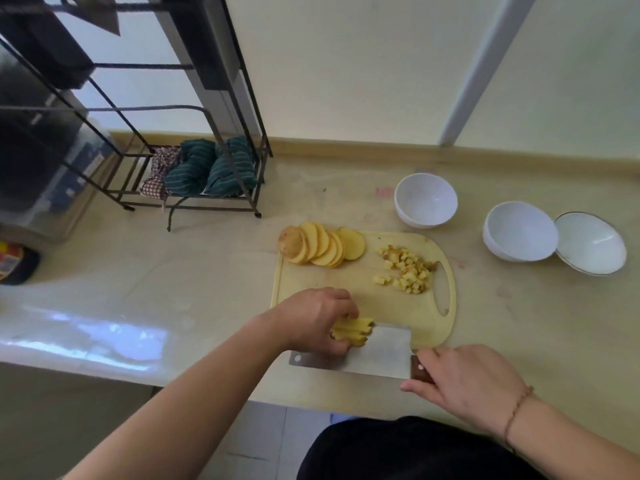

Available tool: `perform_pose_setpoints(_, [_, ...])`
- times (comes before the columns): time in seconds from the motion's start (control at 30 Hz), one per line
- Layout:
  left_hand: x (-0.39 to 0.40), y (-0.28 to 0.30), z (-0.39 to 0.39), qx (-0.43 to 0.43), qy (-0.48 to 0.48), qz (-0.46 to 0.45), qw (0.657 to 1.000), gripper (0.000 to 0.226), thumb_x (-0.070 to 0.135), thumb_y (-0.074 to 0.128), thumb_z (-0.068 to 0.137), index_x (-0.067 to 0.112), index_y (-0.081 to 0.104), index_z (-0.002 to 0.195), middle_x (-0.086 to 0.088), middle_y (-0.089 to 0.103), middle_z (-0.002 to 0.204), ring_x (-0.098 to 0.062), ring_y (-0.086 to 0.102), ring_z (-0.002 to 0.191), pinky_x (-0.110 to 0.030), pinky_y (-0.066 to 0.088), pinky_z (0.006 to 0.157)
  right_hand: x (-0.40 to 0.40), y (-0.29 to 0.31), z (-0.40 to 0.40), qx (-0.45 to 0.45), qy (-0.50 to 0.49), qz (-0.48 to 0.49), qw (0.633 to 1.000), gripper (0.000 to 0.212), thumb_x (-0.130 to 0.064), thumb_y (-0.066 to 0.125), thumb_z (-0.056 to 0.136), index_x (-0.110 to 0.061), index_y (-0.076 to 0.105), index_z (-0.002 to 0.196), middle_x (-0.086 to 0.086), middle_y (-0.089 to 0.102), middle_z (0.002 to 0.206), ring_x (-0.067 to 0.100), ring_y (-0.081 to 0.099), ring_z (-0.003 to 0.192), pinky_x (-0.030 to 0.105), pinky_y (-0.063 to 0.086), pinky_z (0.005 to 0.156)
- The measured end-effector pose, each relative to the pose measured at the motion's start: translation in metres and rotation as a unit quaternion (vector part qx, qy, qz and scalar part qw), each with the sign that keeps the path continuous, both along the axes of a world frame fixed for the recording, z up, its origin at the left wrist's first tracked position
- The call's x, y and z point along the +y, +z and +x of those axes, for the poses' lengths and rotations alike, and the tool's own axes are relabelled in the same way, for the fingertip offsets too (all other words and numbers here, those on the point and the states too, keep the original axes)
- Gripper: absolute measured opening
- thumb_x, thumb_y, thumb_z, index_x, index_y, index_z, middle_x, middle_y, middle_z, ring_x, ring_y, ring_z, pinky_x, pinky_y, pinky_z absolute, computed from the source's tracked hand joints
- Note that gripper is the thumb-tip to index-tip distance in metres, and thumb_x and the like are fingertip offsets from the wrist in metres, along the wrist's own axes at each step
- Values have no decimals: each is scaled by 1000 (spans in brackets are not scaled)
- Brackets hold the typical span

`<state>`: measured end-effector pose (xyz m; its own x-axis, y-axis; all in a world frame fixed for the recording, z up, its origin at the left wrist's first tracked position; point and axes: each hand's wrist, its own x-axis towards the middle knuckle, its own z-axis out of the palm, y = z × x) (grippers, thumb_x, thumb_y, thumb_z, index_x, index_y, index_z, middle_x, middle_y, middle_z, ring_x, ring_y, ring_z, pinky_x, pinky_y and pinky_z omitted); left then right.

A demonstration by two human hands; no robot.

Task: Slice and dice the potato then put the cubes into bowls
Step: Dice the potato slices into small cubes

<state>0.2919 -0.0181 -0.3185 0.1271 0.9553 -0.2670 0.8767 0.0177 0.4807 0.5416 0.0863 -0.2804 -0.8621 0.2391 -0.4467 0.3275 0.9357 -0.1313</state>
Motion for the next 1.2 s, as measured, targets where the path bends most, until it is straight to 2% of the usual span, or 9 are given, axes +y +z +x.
perform_pose_setpoints(0.43, [26,-17,-8,9,-10,42,999,45,33,79,75,8,68,111,-7,64,101,-27,57,95,-30,41,81,11,0,3,-7,12,-2,1000,106,-72,-27,56,-24,46,117,-4,64,105,21,65,90,35,37,61])
perform_pose_setpoints(0.63, [34,-30,-18,11,-10,92,996,34,28,86,67,11,69,91,-4,62,84,-26,56,75,-29,42,64,10,-2,2,-39,2,-16,999,108,-73,-25,54,-23,47,118,-2,65,110,24,65,93,35,34,63])
perform_pose_setpoints(0.73, [35,-33,-21,-5,-16,101,995,29,27,86,73,11,69,91,-5,61,84,-26,56,73,-30,43,62,10,-1,7,-27,1,-11,1000,108,-75,-24,54,-23,47,117,-2,66,109,25,66,92,35,34,63])
perform_pose_setpoints(0.8, [34,-34,-23,-14,-10,104,994,27,28,84,79,10,71,94,-6,62,87,-27,58,76,-33,46,64,13,1,17,28,9,-6,1000,100,-78,-21,65,-24,52,107,-2,69,96,23,68,81,33,36,57])
perform_pose_setpoints(0.87, [32,-35,-22,-13,-1,102,995,28,29,82,83,9,71,100,-7,63,92,-29,60,80,-35,50,68,20,0,34,71,31,44,996,84,-77,-4,87,-23,60,80,-3,64,63,19,62,49,30,37,39])
perform_pose_setpoints(0.93, [28,-37,-19,-15,8,109,994,32,29,81,85,9,71,108,-8,65,98,-29,62,85,-35,52,72,28,-5,58,123,1,83,989,72,-72,13,94,-25,58,63,-6,55,47,19,52,34,24,32,31])
perform_pose_setpoints(1.03, [21,-41,-18,-20,18,160,987,39,36,73,87,11,68,117,-7,65,112,-28,62,95,-33,51,80,41,-4,91,174,-32,97,980,58,-74,22,92,-29,53,70,-11,57,51,20,55,37,23,33,31])
perform_pose_setpoints(1.1, [16,-46,-16,-13,22,202,979,33,38,67,88,14,69,111,-6,64,114,-27,62,97,-35,52,83,50,-5,109,180,-78,101,975,54,-77,24,89,-31,47,73,-14,57,53,20,57,39,25,36,32])
perform_pose_setpoints(1.2, [10,-53,-9,9,37,255,966,16,27,74,87,15,73,97,-3,66,106,-26,62,94,-39,55,79,56,-14,129,175,-175,78,966,57,-83,24,85,-32,43,69,-18,50,50,15,57,42,31,41,34])
